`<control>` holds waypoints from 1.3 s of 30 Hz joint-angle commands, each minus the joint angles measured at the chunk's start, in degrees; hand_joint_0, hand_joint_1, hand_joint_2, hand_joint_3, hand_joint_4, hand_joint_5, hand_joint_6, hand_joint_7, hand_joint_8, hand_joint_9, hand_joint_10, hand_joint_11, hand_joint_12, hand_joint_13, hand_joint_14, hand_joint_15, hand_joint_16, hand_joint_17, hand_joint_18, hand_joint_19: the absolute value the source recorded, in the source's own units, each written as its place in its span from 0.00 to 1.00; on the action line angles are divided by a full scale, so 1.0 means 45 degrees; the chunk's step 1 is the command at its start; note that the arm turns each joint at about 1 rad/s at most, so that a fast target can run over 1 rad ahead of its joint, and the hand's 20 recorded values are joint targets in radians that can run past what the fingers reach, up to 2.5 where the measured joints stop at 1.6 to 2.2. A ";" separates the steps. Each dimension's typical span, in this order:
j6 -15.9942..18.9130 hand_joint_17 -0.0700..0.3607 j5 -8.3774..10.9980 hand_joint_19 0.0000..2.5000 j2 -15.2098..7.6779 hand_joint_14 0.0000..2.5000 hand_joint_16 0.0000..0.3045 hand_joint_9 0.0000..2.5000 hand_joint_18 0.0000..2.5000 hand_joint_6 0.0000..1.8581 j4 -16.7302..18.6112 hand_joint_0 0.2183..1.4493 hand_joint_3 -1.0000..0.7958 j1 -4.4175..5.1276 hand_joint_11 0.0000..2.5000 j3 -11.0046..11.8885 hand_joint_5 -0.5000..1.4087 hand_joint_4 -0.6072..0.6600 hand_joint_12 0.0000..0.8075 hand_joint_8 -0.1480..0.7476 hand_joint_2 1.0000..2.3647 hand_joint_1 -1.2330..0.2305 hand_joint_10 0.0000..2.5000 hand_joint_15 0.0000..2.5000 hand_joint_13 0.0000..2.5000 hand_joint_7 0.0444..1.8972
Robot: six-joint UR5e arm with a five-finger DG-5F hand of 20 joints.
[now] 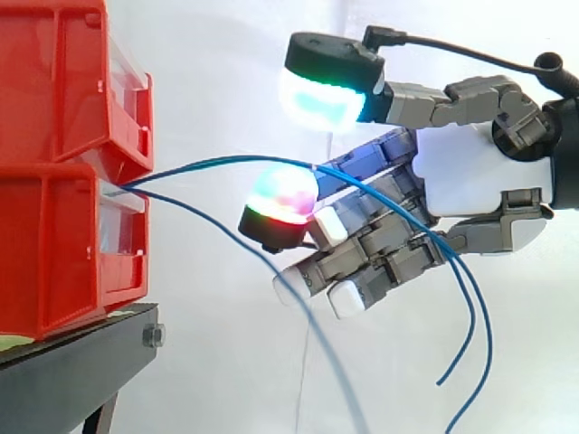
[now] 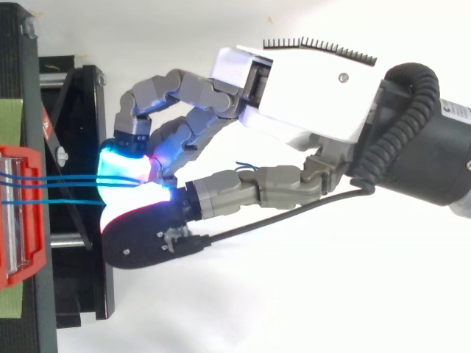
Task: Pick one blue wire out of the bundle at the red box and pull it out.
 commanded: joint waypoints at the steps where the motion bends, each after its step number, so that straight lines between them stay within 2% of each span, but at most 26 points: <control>1: 0.0000 0.48 0.0000 0.22 0.0008 0.01 0.20 0.37 0.30 0.45 0.0001 0.29 0.39 -0.0001 0.32 0.0001 0.18 0.69 0.56 0.60 0.01 0.37 0.01 0.18 0.30 0.60; 7: 0.0000 0.48 0.0000 0.22 0.0008 0.01 0.20 0.36 0.31 0.47 0.0001 0.30 0.43 0.0019 0.33 0.0001 0.17 0.72 0.57 0.59 0.01 0.32 0.01 0.18 0.31 0.59; 12: 0.0000 0.48 0.0000 0.22 0.0008 0.01 0.20 0.36 0.30 0.47 0.0001 0.29 0.39 0.0019 0.32 0.0001 0.17 0.74 0.56 0.60 0.01 0.33 0.01 0.18 0.31 0.59; 15: 0.0000 0.49 0.0000 0.22 0.0008 0.01 0.20 0.37 0.31 0.47 0.0001 0.28 0.37 0.0019 0.32 0.0001 0.18 0.74 0.57 0.60 0.01 0.39 0.01 0.17 0.31 0.59; 17: 0.0000 0.48 0.0000 0.23 0.0008 0.01 0.20 0.37 0.30 0.46 0.0001 0.28 0.38 0.0019 0.31 0.0001 0.18 0.72 0.57 0.60 0.01 0.46 0.01 0.18 0.31 0.60; 24: 0.0000 0.49 0.0000 0.24 0.0008 0.01 0.20 0.38 0.30 0.46 0.0001 0.28 0.43 0.0019 0.31 0.0001 0.18 0.69 0.57 0.61 0.01 0.48 0.01 0.18 0.31 0.60; 27: 0.0000 0.50 0.0000 0.23 0.0008 0.01 0.21 0.38 0.31 0.47 0.0001 0.28 0.47 0.0019 0.31 0.0001 0.18 0.70 0.59 0.63 0.01 0.46 0.01 0.18 0.31 0.59; 30: 0.0000 0.53 0.0000 0.22 -0.0012 0.01 0.23 0.38 0.33 0.48 0.0001 0.28 0.51 0.0019 0.32 0.0001 0.18 0.74 0.62 0.65 0.01 0.39 0.01 0.17 0.32 0.58; 39: 0.0000 0.52 0.0000 0.22 0.0008 0.01 0.23 0.38 0.33 0.48 0.0001 0.29 0.52 0.0019 0.32 0.0001 0.17 0.75 0.61 0.64 0.01 0.37 0.01 0.18 0.32 0.59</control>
